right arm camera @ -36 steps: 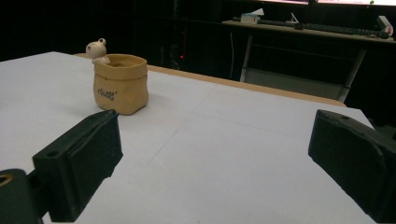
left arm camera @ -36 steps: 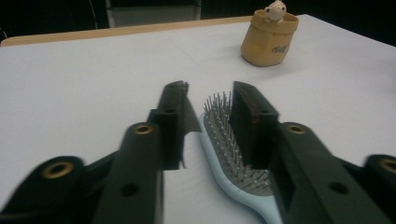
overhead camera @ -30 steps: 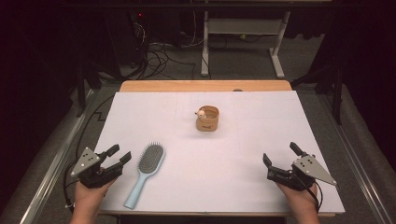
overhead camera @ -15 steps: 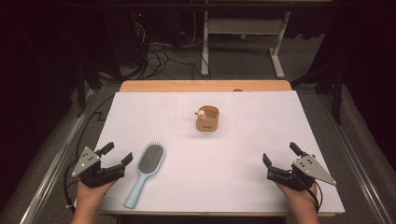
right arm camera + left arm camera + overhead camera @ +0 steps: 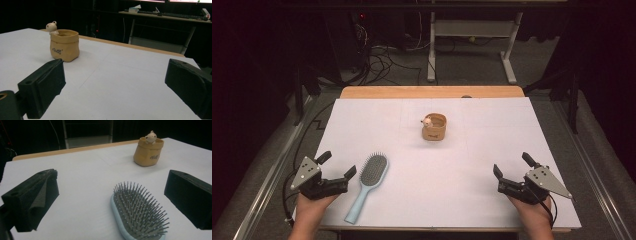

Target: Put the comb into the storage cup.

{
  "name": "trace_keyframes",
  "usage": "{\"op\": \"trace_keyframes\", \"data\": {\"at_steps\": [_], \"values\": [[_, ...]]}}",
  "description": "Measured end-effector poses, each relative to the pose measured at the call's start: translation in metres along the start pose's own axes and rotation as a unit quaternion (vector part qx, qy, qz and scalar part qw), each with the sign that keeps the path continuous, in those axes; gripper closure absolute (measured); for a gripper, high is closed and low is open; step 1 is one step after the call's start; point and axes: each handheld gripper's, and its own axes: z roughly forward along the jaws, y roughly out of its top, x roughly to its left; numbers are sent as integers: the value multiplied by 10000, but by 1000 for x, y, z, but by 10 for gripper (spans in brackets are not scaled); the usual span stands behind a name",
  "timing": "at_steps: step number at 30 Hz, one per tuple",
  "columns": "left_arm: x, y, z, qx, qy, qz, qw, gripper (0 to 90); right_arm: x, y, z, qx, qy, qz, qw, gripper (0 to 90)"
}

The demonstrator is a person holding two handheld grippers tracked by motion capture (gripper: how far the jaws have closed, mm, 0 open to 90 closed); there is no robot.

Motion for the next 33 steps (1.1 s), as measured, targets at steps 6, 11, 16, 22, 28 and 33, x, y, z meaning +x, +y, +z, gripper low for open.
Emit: {"op": "trace_keyframes", "data": {"at_steps": [6, 11, 16, 22, 28, 33], "values": [[-2, 2, 1, 114, 25, 1, 9999, 6, 0, 0, 0, -2, -4, -11, 10000, 37], [-6, 6, 2, 324, 104, 18, 9994, 6, 0, 0, 0, -3, -4, -16, 10000, 37], [-8, 5, 5, 583, 90, -20, 9983, 7, 0, 0, 1, 1, 7, -43, 10000, 37], [-9, 5, 9, 835, 75, -99, 9964, 6, 0, 0, 1, -4, 7, -38, 10000, 37], [-11, 4, 14, 1092, 40, -54, 9940, 6, 1, 0, 1, -5, 17, -69, 10000, 37], [-14, 2, 19, 1361, -11, -8, 9907, 7, 2, 0, 1, 4, 16, -72, 10000, 37]]}}
